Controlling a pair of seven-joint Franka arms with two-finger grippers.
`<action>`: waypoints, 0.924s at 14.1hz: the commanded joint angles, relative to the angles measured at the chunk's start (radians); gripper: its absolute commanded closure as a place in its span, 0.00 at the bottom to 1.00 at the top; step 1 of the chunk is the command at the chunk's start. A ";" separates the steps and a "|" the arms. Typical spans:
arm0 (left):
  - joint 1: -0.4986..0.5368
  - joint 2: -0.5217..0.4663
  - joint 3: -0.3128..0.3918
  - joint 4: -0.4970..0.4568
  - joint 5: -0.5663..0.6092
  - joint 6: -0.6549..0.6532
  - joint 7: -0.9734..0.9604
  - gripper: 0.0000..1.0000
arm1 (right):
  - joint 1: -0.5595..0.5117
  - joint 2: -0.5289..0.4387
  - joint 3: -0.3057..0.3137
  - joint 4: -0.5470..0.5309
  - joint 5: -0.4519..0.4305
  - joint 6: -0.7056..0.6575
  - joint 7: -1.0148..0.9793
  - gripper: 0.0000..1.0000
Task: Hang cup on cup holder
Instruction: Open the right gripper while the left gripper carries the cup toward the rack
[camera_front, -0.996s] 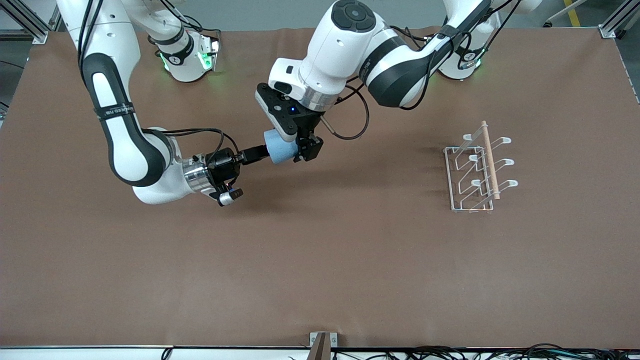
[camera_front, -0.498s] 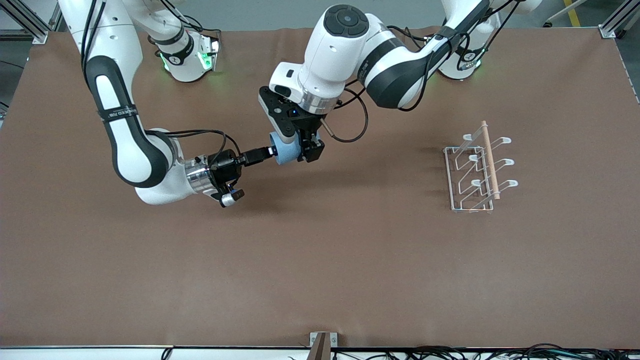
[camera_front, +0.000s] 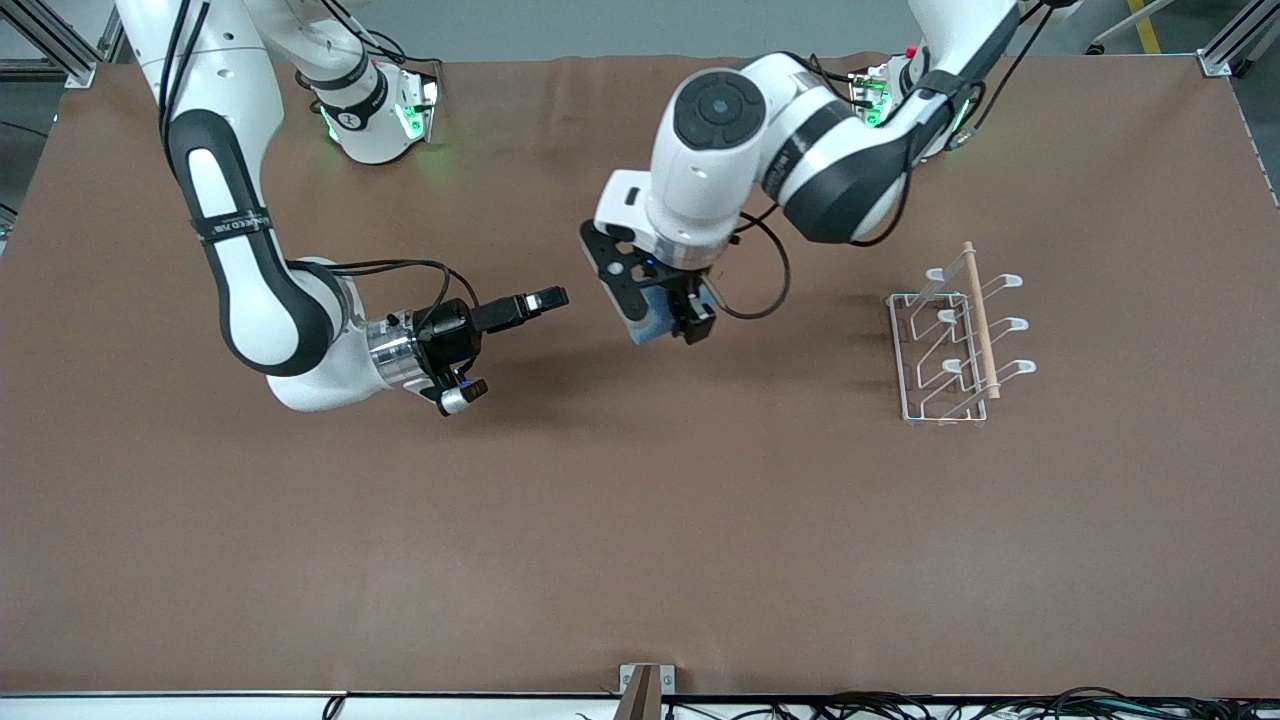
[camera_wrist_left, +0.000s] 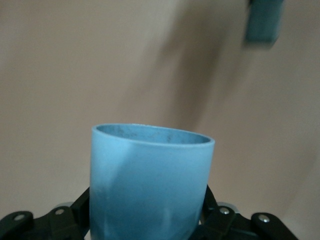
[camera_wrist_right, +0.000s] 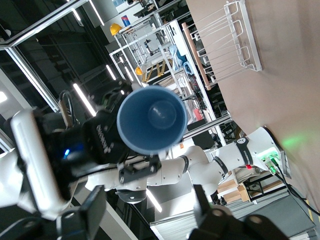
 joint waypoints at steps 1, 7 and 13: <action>0.064 -0.022 -0.004 0.009 0.045 -0.129 0.076 0.84 | 0.000 -0.052 -0.057 -0.011 -0.107 0.026 0.016 0.00; 0.186 -0.034 -0.004 0.003 0.262 -0.400 0.330 0.84 | -0.022 -0.365 -0.085 -0.179 -0.608 0.394 0.095 0.00; 0.155 -0.028 -0.009 -0.101 0.614 -0.668 0.357 0.84 | -0.229 -0.399 -0.095 0.001 -1.032 0.332 0.141 0.00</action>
